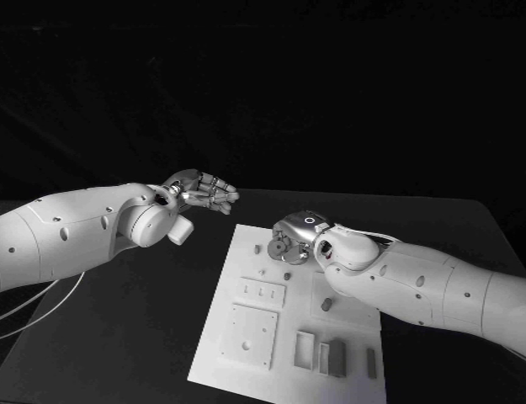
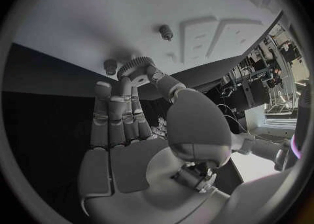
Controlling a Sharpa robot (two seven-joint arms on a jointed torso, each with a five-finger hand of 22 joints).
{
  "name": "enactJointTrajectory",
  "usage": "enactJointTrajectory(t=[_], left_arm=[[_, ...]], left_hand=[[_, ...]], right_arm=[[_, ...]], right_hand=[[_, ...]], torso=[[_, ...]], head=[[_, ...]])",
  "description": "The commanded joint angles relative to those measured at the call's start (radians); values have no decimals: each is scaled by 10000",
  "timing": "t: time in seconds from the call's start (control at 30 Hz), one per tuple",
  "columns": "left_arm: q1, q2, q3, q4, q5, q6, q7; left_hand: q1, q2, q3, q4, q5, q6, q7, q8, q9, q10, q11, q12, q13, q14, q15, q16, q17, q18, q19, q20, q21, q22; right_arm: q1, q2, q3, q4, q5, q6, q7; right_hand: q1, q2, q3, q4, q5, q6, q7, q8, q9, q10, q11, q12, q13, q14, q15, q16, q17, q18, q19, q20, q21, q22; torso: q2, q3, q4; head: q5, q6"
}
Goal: Assemble the parts on the task board
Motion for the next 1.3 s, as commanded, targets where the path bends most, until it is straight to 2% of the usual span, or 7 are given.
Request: enactJointTrajectory(t=[0.03, 0.37, 0.97, 1.1, 1.3], left_arm=[[12, -3, 9, 23, -24, 116, 46], [12, -21, 8, 19, -28, 115, 48], [11, 5, 8, 2, -29, 115, 44], [11, 12, 8, 4, -29, 121, 42], [11, 8, 8, 11, -29, 116, 39]], left_hand=[[-95, 26, 65, -11, 1, -77, 479, 35, -8, -67, -32, -32, 10, 57, 20, -56, 11, 120, 63, -17, -58, 15], [-98, 25, 68, -12, 1, -81, 480, 35, -9, -70, -30, -34, 11, 59, 20, -60, 16, 121, 63, -17, -61, 18], [-103, 23, 73, -12, 1, -88, 482, 37, -9, -75, -28, -36, 13, 63, 19, -70, 28, 121, 65, -17, -68, 25], [-104, 22, 74, -12, 1, -89, 483, 38, -9, -76, -28, -36, 13, 63, 19, -73, 30, 121, 65, -18, -69, 26], [-105, 22, 76, -13, 1, -91, 483, 39, -9, -76, -28, -36, 14, 64, 19, -76, 34, 121, 66, -18, -71, 28]], right_arm=[[-10, -33, -1, 26, 264, -104, 224], [-25, -139, -1, 59, 340, 11, 217], [-27, 39, -2, -108, 149, 87, -19], [-27, 90, -2, -108, 149, 230, -2], [-27, 126, -3, -204, 185, 721, -112]], right_hand=[[-49, -37, 53, -38, 14, 163, 257, -37, 27, 282, 56, -584, -384, -13, 102, -50, -35, 144, 5, -22, -77, 133], [-53, -19, 42, -47, 15, 134, 269, -52, 40, 844, 123, -1877, -1052, -10, 176, -50, -106, 144, 4, -5, -125, 140], [-36, -73, 34, -55, 15, 111, 280, -66, 39, 969, 136, -2170, -1157, -32, 187, -61, -130, 144, -8, 5, -147, 138], [-38, -86, 30, -54, 15, 106, 282, -69, 38, 972, 142, -2202, -1167, -35, 191, -61, -132, 144, -11, 7, -151, 138], [-97, -149, -4, -10, 14, 30, 309, -114, 21, 887, 209, -2423, -1231, -112, 255, -79, -146, 144, -81, 41, -199, 134]], torso=[[-4, -5, 0], [-8, -6, 4], [-4, -6, 16], [-4, -16, 15], [-5, -27, 18]], head=[[-3, 0], [-18, -12], [-55, 21], [-56, 17], [-67, 7]])
